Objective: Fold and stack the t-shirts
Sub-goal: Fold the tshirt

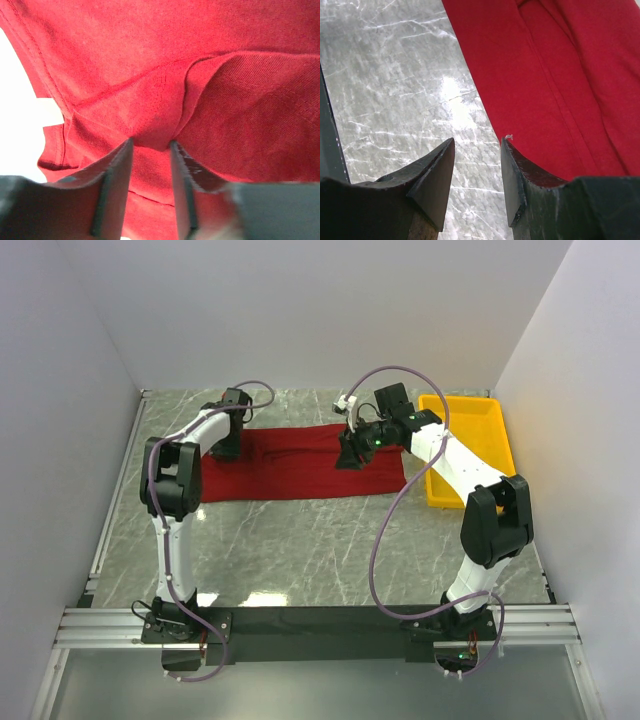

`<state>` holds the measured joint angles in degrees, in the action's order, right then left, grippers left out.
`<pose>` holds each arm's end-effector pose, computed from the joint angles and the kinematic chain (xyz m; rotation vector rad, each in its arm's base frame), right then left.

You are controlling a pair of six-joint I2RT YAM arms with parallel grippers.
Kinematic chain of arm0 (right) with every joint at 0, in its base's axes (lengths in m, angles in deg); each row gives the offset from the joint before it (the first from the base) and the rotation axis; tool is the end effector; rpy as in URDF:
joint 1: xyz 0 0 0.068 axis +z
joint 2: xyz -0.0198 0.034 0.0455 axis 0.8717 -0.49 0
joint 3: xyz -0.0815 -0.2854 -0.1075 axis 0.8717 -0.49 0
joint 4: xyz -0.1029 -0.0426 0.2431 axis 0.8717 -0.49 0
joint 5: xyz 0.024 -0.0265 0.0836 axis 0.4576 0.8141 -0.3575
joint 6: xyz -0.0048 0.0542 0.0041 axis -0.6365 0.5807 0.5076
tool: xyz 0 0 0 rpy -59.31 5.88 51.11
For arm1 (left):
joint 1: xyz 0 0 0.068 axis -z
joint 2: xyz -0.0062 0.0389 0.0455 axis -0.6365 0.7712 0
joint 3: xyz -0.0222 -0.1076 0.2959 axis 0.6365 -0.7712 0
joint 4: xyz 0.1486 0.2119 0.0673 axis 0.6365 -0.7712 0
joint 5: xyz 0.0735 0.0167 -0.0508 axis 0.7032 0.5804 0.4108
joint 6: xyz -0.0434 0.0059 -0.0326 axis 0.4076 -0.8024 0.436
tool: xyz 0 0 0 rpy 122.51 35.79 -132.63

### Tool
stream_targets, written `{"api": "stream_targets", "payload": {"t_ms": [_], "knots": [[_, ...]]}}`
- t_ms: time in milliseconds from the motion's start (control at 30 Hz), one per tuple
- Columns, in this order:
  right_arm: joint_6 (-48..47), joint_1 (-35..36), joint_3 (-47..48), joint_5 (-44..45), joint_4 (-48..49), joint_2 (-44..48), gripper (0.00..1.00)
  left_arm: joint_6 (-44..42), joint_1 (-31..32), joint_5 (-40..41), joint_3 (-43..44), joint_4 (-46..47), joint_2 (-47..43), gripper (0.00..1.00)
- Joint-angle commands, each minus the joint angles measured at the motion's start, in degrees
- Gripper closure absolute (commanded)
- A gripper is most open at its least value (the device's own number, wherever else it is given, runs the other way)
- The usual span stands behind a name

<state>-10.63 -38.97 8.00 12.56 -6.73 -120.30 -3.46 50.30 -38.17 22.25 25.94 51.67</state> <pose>0.3578 0.1700 0.3291 -1.2642 1.9117 0.8785 0.4817 -0.0768 0.1996 -0.0811 2.6804 0.4545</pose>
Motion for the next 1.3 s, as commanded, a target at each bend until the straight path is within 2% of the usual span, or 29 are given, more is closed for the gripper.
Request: {"api": "stream_targets", "payload": {"t_ms": [0, 500, 833, 1267], "knots": [[0.5, -0.3, 0.0, -1.2, 1.5, 3.0, 0.51, -0.6, 0.2, 2.1, 2.2, -0.4, 1.5, 0.67], [0.4, -0.5, 0.2, -1.9, 1.0, 2.9, 0.51, -2.0, 0.2, 3.8, 3.4, 1.7, -2.9, 0.99], [0.2, -0.6, -0.5, -2.0, 1.0, 3.3, 0.52, -2.7, 0.0, 5.8, 6.3, 2.7, -2.7, 0.99], [0.0, -0.6, -0.6, -1.6, 0.9, 3.5, 0.52, -1.6, -2.2, 5.8, 13.7, 0.3, 2.5, 0.98]]}}
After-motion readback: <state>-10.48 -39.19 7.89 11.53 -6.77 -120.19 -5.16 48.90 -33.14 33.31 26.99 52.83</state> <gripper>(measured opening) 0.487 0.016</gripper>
